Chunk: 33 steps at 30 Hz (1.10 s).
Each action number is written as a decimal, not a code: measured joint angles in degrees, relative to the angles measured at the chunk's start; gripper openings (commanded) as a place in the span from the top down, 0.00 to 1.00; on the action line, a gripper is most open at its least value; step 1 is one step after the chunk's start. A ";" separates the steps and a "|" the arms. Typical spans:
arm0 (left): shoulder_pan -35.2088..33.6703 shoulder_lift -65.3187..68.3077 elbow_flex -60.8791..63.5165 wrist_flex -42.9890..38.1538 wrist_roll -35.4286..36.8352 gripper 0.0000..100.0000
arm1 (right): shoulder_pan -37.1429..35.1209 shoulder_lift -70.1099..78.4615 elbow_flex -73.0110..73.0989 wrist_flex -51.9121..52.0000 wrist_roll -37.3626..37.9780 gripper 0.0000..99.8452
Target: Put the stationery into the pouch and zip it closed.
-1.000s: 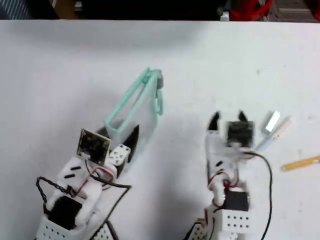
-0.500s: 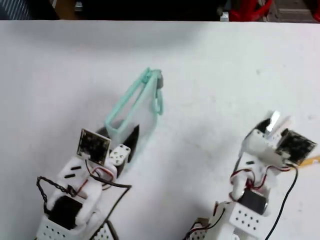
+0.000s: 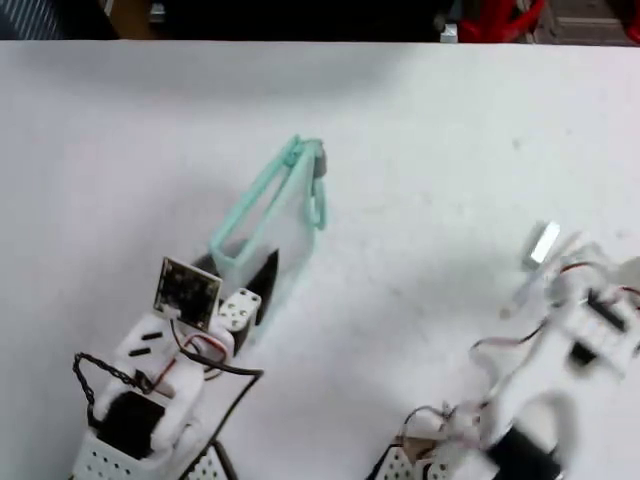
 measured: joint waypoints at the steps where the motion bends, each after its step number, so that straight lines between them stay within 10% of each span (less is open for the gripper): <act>1: 0.00 0.00 0.00 0.00 0.00 0.86 | 1.85 3.69 -4.48 3.34 -0.97 0.81; 11: 0.00 0.00 0.00 0.00 0.00 0.86 | 11.60 32.53 -42.73 30.24 1.32 0.74; 33: 1.49 -0.97 1.49 -0.79 -1.41 0.86 | 11.78 60.75 -73.76 33.58 2.11 0.76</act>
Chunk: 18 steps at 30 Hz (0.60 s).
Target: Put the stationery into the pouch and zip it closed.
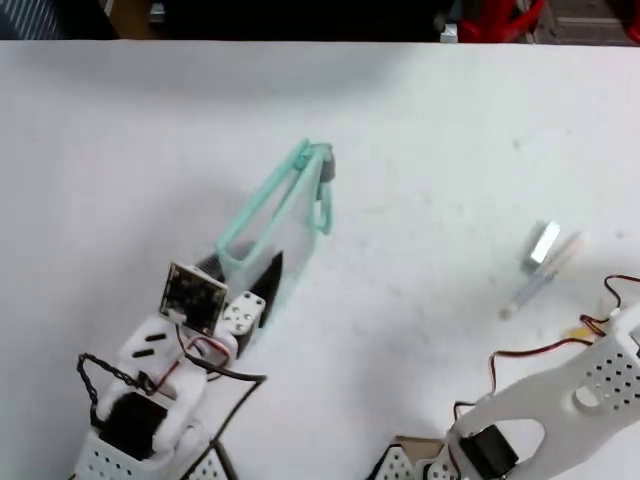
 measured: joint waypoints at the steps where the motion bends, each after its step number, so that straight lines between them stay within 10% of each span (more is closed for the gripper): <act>1: 0.00 0.00 0.00 0.00 0.00 0.86 | 0.00 0.79 -0.79 0.00 0.00 0.77; 7: 0.00 0.00 0.00 0.00 0.00 0.86 | 0.26 3.96 -3.96 0.44 0.00 0.98; 18: 0.00 0.00 0.00 0.00 0.00 0.86 | 0.53 4.57 -5.80 1.14 8.00 0.98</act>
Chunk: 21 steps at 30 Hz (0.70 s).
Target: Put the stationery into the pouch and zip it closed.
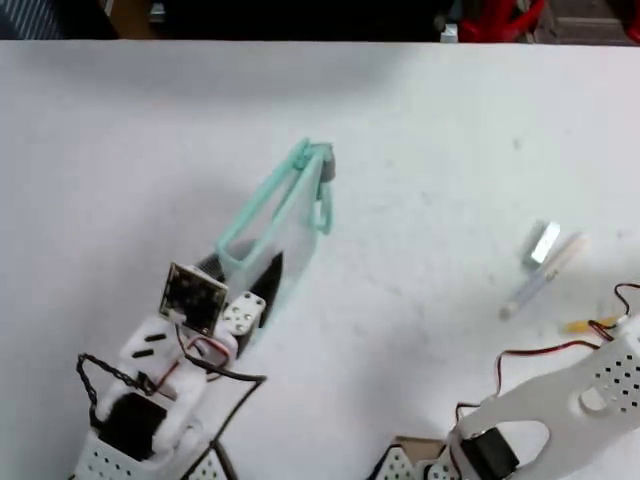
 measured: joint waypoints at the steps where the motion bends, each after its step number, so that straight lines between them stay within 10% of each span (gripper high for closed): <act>1: 0.00 0.00 0.00 0.00 0.00 0.86 | 0.00 0.18 -0.70 0.88 0.18 0.98; 21: 0.00 0.00 0.00 0.00 0.00 0.86 | -2.99 0.97 -47.12 37.80 0.53 0.98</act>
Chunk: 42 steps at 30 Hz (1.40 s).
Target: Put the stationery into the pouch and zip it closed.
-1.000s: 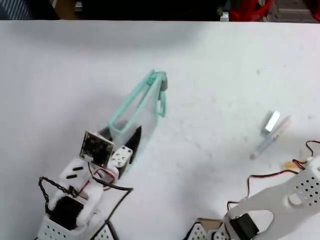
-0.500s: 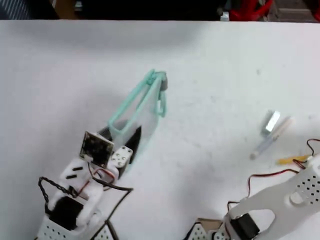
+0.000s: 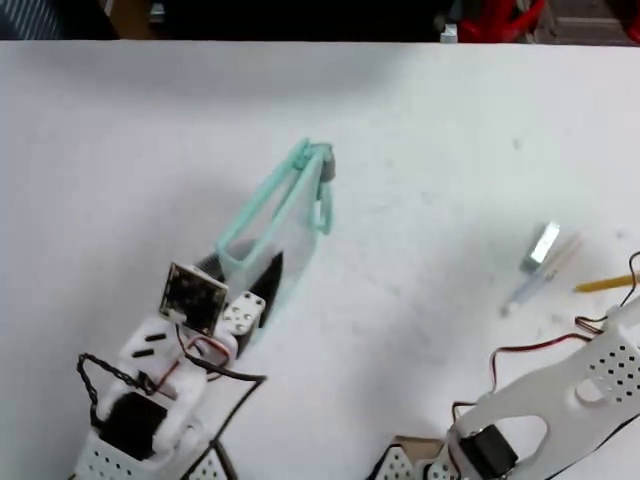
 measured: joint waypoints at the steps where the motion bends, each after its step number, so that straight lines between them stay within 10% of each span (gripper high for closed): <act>1: 0.00 0.00 0.00 0.00 0.00 0.86 | -0.26 0.00 -1.14 0.18 0.00 0.98; 42: 0.00 0.00 0.00 0.00 -0.09 0.86 | -14.77 -48.35 39.56 0.44 6.15 0.98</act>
